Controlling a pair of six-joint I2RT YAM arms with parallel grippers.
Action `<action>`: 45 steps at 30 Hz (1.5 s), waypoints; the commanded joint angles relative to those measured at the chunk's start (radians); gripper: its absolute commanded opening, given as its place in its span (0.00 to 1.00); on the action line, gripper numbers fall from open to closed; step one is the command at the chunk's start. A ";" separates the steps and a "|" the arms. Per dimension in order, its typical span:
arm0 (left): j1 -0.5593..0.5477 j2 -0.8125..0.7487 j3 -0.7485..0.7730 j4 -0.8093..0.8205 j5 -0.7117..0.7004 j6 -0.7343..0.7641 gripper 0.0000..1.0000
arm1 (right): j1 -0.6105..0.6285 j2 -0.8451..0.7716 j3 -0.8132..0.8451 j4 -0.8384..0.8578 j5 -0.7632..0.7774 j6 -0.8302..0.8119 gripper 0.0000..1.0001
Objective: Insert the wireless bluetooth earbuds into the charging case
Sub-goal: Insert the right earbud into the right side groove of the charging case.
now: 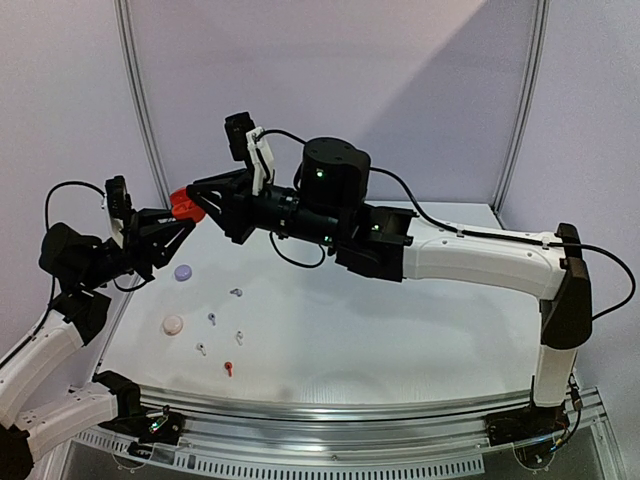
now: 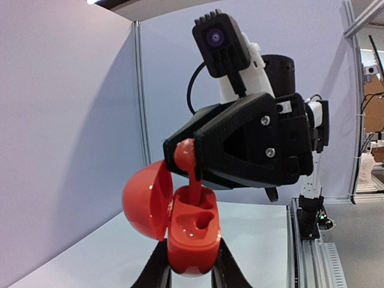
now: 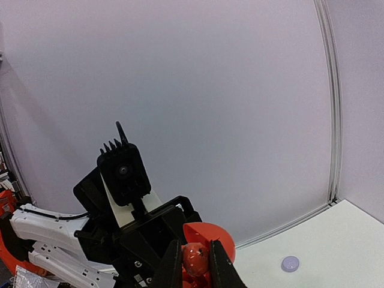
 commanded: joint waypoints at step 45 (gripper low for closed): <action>-0.010 -0.006 0.018 0.065 -0.031 0.030 0.00 | -0.016 0.047 -0.022 -0.047 -0.087 0.082 0.05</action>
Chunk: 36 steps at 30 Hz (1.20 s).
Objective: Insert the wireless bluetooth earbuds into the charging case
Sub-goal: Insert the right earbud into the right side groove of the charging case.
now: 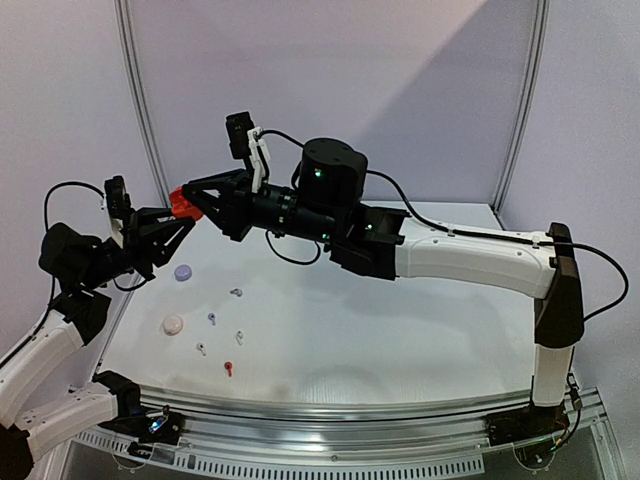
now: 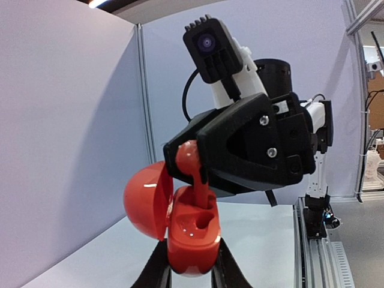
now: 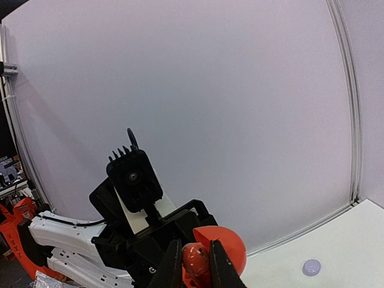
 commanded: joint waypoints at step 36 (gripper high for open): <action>-0.009 -0.011 0.026 0.067 -0.003 -0.007 0.00 | -0.004 0.026 -0.006 -0.155 0.034 -0.048 0.18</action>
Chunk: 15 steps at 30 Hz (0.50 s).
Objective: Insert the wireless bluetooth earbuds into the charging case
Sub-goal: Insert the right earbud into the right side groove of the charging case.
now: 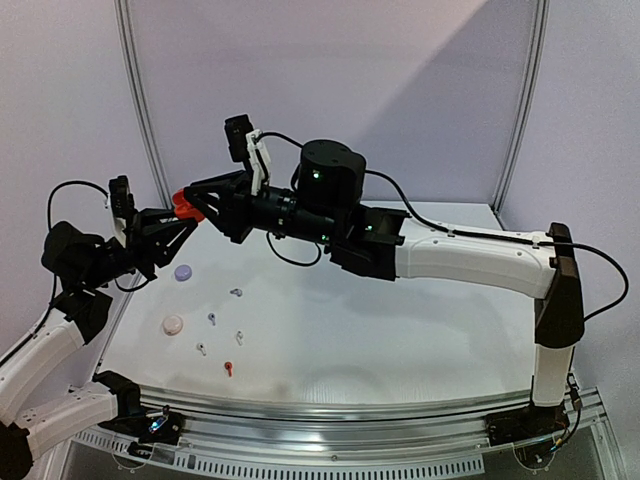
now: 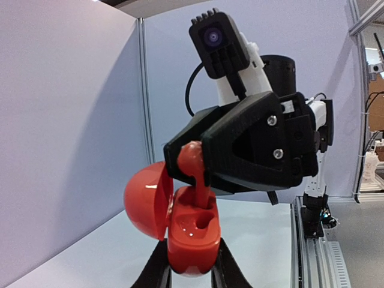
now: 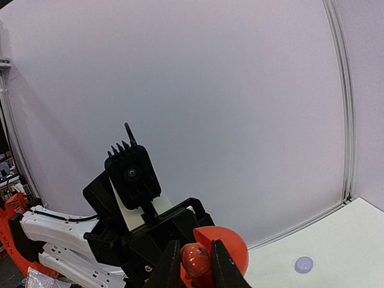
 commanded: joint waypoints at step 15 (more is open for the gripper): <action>-0.010 -0.036 0.015 0.090 -0.013 0.001 0.00 | -0.004 0.024 -0.003 -0.155 0.003 -0.031 0.21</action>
